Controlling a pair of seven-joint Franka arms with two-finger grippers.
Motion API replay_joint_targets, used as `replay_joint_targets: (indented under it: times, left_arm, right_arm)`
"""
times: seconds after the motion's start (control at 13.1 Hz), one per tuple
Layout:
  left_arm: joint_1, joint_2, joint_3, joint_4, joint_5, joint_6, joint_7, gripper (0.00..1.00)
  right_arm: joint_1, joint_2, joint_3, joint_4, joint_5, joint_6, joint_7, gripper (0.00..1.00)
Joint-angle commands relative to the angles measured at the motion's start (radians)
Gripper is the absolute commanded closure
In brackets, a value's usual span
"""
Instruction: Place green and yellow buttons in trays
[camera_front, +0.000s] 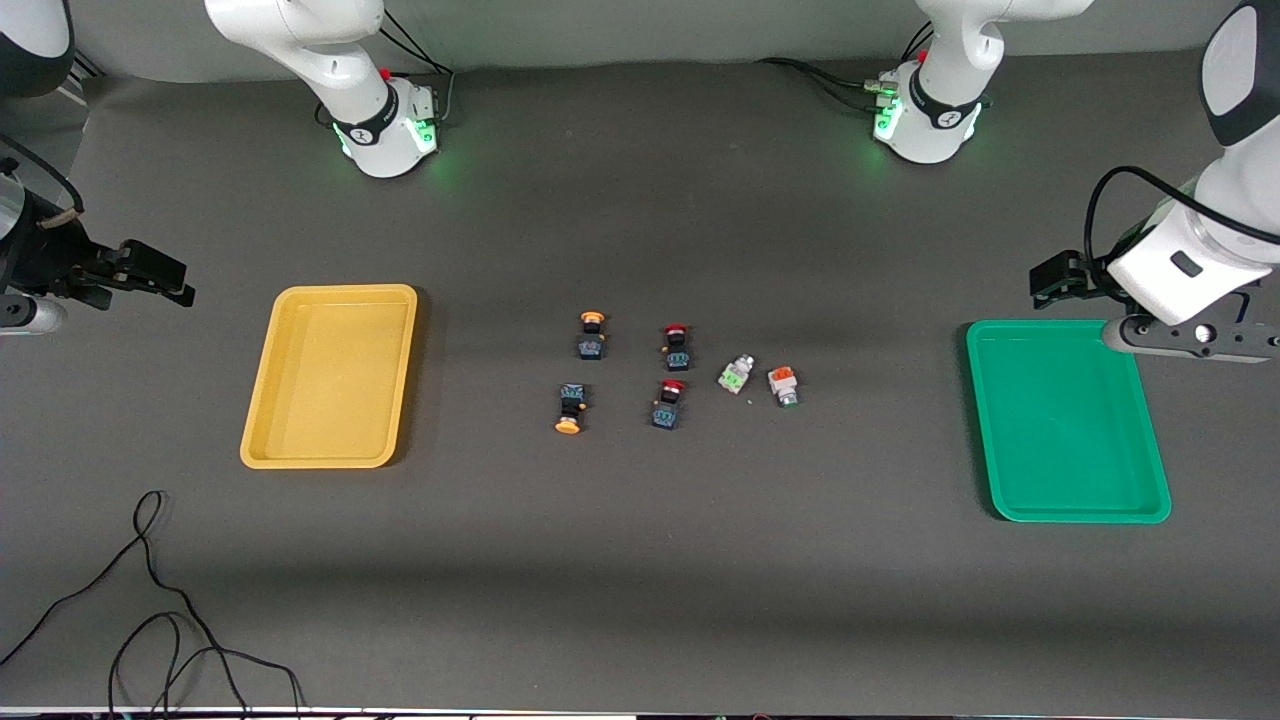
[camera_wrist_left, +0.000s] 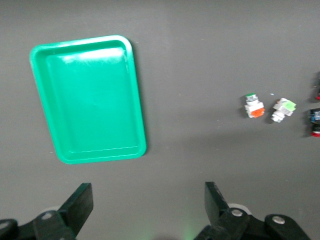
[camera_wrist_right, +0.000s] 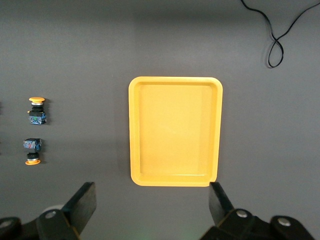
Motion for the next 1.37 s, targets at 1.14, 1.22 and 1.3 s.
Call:
replay_joint_targets:
  times: [1.14,1.22,1.3]
  left_arm:
    - [-0.075,0.007,-0.005,0.009,-0.026,0.004,-0.13,0.01]
    - [-0.107,0.018,-0.005,0.012,-0.026,0.005,-0.169,0.01]
    - [-0.145,0.036,-0.005,0.013,-0.027,0.019,-0.233,0.01]
  right_arm:
    - [0.421,0.072,-0.003,-0.035,0.047,0.082,0.454,0.0]
    - [0.49,0.085,-0.003,-0.038,0.047,0.112,0.546,0.0]
    - [0.556,0.102,-0.003,-0.038,0.047,0.129,0.625,0.0]
